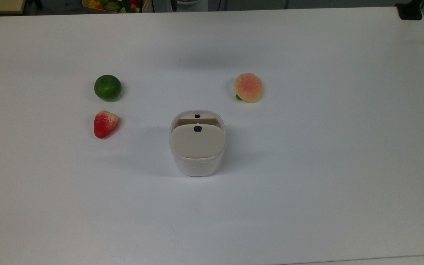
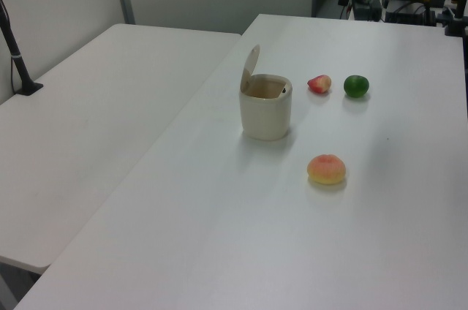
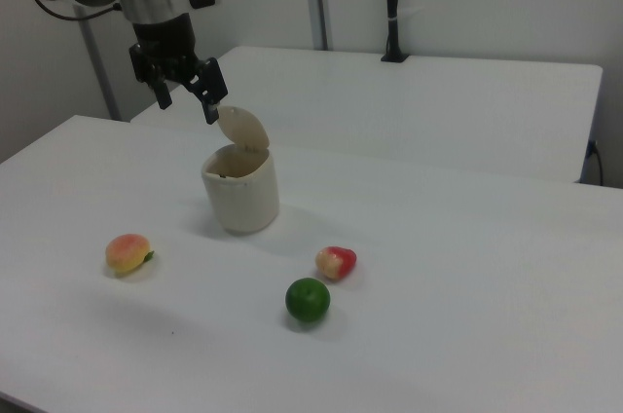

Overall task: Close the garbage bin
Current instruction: 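Move the gripper from above the table toward the open bin lid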

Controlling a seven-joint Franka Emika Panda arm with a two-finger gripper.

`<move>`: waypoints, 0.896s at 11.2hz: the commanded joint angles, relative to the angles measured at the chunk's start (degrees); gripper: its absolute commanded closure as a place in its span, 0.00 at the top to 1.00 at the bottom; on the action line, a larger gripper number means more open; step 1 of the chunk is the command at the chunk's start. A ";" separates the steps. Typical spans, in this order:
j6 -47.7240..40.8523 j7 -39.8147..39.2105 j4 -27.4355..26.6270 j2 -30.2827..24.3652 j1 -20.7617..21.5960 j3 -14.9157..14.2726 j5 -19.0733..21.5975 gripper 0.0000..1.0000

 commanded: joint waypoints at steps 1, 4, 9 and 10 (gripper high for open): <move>2.75 -0.77 -2.64 -1.81 0.22 0.31 0.86 1.00; 3.29 -0.86 -2.90 -1.90 0.22 0.31 0.86 1.00; 5.40 -1.12 -2.99 -1.81 0.14 0.31 0.95 0.36; 5.40 -1.03 -2.99 -1.81 0.22 0.31 1.21 0.10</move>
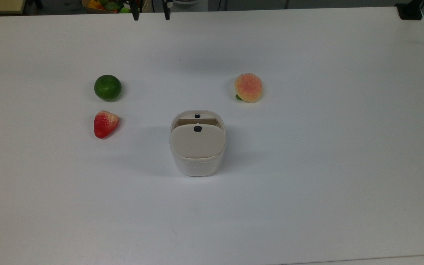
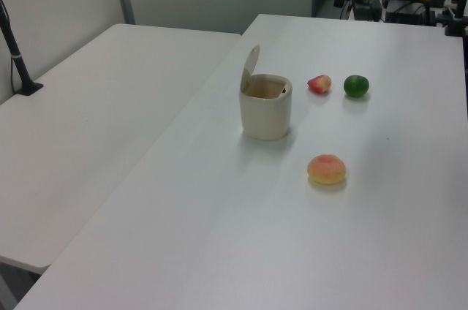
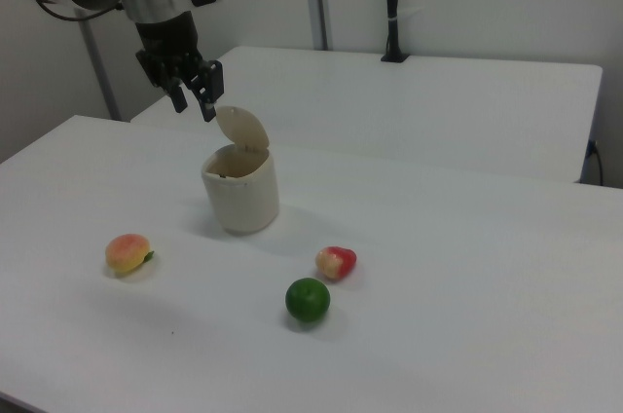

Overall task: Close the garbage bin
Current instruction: 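Move the gripper from above the table toward the open bin lid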

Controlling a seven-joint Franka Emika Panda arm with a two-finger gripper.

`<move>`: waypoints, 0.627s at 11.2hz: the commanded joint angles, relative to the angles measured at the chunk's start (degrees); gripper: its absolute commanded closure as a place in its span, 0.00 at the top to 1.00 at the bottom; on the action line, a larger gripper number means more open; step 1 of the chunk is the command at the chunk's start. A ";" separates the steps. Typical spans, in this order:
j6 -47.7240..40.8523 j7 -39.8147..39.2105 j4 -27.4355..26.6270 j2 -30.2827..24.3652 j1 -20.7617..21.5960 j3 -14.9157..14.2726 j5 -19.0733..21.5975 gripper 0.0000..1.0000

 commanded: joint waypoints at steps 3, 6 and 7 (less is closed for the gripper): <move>5.80 -0.23 -3.53 -1.72 0.13 0.11 4.37 0.00; 7.39 -1.00 -4.41 -1.46 0.31 0.72 5.25 0.00; 11.49 -0.84 -4.50 -0.76 0.31 0.73 5.95 0.00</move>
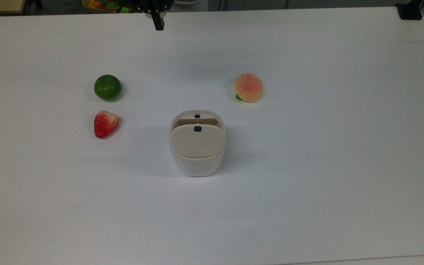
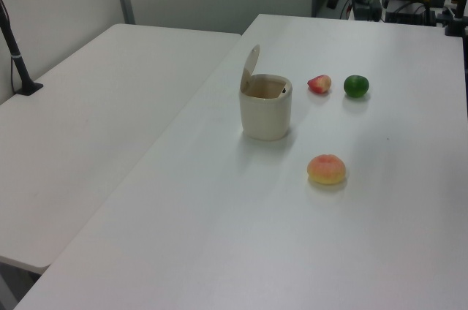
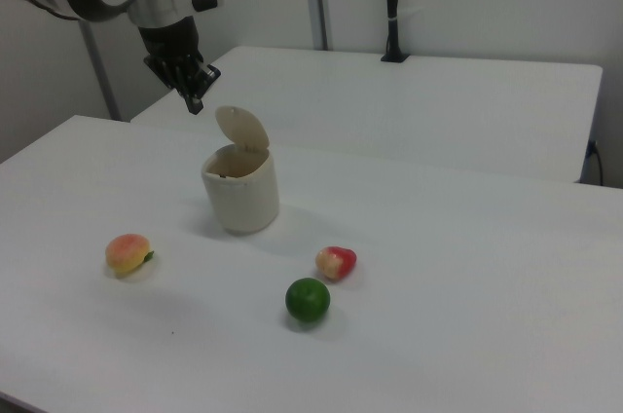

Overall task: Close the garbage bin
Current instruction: 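Move the gripper from above the table toward the open bin lid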

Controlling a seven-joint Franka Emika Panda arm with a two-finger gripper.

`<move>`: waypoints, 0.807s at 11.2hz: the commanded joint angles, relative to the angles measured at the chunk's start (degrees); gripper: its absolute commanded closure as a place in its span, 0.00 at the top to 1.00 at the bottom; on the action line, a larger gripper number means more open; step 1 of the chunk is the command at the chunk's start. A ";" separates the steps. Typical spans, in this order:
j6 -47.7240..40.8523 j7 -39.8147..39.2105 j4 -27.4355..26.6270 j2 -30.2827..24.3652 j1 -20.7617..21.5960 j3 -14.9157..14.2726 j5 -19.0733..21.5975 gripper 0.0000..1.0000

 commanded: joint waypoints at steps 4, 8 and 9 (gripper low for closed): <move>19.57 0.04 -2.23 2.04 0.38 1.52 2.39 0.00; 33.91 1.97 -2.05 6.16 2.49 3.28 1.43 0.00; 36.90 3.11 -2.23 6.96 3.28 3.28 1.34 0.00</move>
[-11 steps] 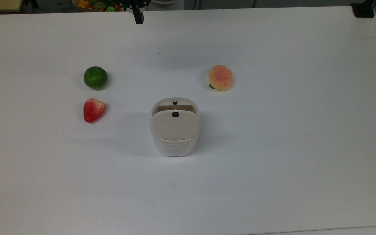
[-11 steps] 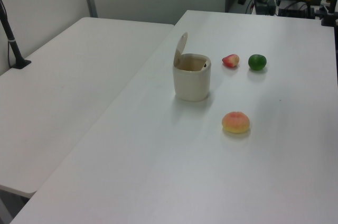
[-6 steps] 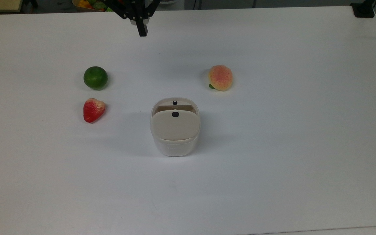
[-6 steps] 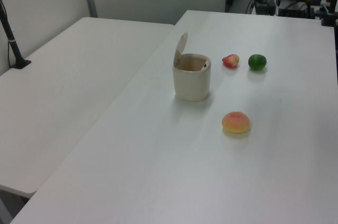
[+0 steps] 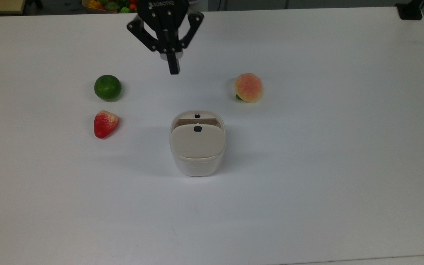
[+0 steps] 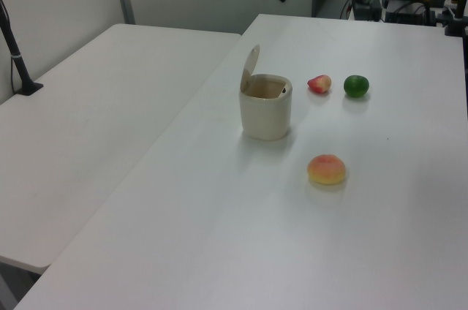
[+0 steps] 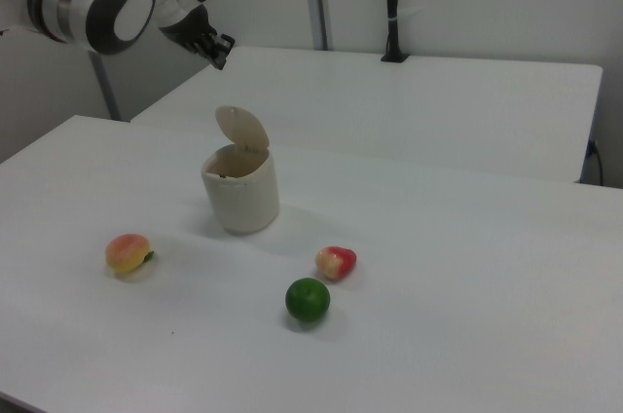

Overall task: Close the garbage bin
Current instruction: 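Lower the gripper onto the raised lid and push it down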

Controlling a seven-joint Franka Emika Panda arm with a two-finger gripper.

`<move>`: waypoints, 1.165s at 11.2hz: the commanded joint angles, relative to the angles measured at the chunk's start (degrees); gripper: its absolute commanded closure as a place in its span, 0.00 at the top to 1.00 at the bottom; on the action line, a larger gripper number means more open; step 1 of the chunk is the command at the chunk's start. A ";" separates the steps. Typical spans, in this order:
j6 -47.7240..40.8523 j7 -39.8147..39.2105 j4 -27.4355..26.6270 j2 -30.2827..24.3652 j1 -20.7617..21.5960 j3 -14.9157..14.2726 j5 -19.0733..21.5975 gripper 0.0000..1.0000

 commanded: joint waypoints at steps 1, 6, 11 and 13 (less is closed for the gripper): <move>8.12 3.39 -0.77 2.40 2.35 -0.19 0.11 0.00; 18.41 6.47 -0.41 10.13 3.32 -0.19 -4.80 0.00; 18.77 7.36 -2.07 12.25 3.15 -0.19 -7.89 0.00; 18.42 7.27 -4.45 11.90 3.32 -0.19 -7.98 0.00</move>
